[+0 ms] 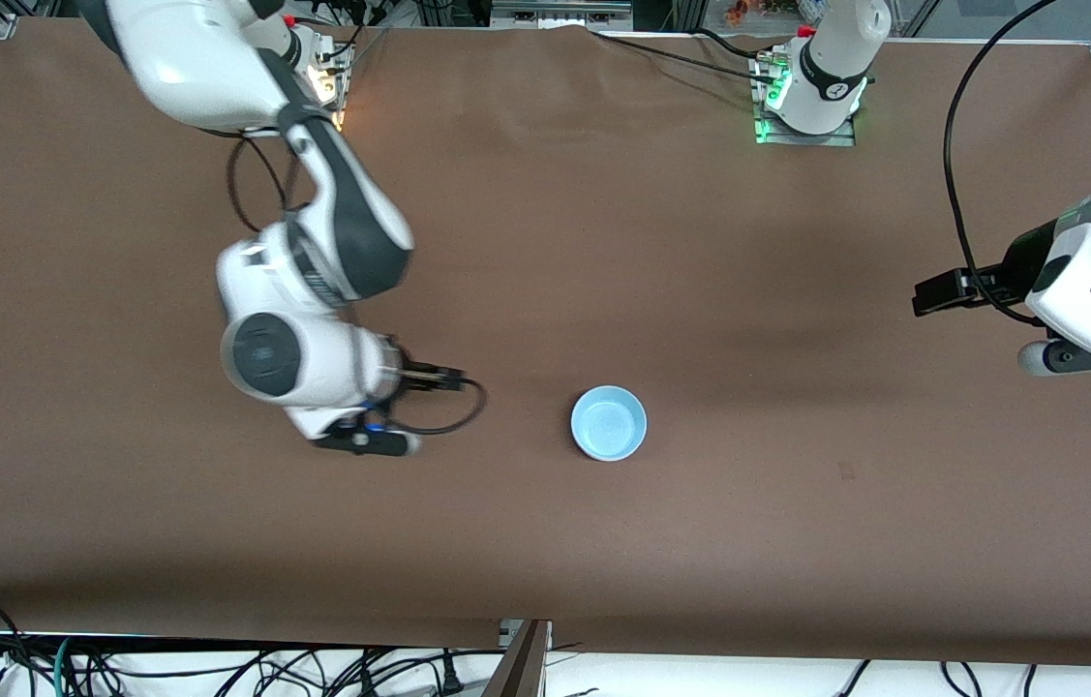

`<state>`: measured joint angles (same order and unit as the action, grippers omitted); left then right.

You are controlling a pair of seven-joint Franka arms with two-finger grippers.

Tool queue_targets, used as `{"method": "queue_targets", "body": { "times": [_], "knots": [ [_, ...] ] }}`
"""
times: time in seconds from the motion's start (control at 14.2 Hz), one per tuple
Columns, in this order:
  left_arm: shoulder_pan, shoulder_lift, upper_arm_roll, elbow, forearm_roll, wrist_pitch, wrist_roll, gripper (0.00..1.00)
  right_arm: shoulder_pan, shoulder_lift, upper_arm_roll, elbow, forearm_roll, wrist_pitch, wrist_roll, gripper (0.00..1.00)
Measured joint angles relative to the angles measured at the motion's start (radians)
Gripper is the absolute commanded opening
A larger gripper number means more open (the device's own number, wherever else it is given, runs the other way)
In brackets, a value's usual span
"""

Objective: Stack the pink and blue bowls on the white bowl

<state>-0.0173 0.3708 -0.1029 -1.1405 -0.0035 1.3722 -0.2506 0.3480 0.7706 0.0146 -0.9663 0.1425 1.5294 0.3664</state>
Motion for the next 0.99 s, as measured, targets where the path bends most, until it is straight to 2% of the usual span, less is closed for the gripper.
{"method": "queue_targets", "body": {
  "times": [0.14,0.28,0.71,0.85,0.99],
  "knots": [
    [0.0,-0.027,-0.001,-0.059,0.017,0.048,0.004,0.96,-0.038,-0.062,-0.056,-0.001,-0.053,-0.116,-0.118,1.0],
    [0.0,-0.072,-0.001,-0.138,0.021,0.096,0.007,0.96,-0.059,-0.131,-0.103,-0.015,-0.082,-0.165,-0.179,1.0],
    [0.012,-0.237,-0.001,-0.389,0.025,0.215,0.076,0.95,-0.191,-0.433,-0.116,-0.248,-0.094,-0.173,-0.273,1.0],
    [0.032,-0.277,-0.001,-0.443,0.025,0.237,0.11,0.95,-0.233,-0.554,-0.116,-0.329,-0.101,-0.17,-0.277,1.0],
    [0.042,-0.3,-0.001,-0.473,0.025,0.248,0.122,0.96,-0.248,-0.646,-0.114,-0.398,-0.16,-0.165,-0.286,1.0]
  ]
}}
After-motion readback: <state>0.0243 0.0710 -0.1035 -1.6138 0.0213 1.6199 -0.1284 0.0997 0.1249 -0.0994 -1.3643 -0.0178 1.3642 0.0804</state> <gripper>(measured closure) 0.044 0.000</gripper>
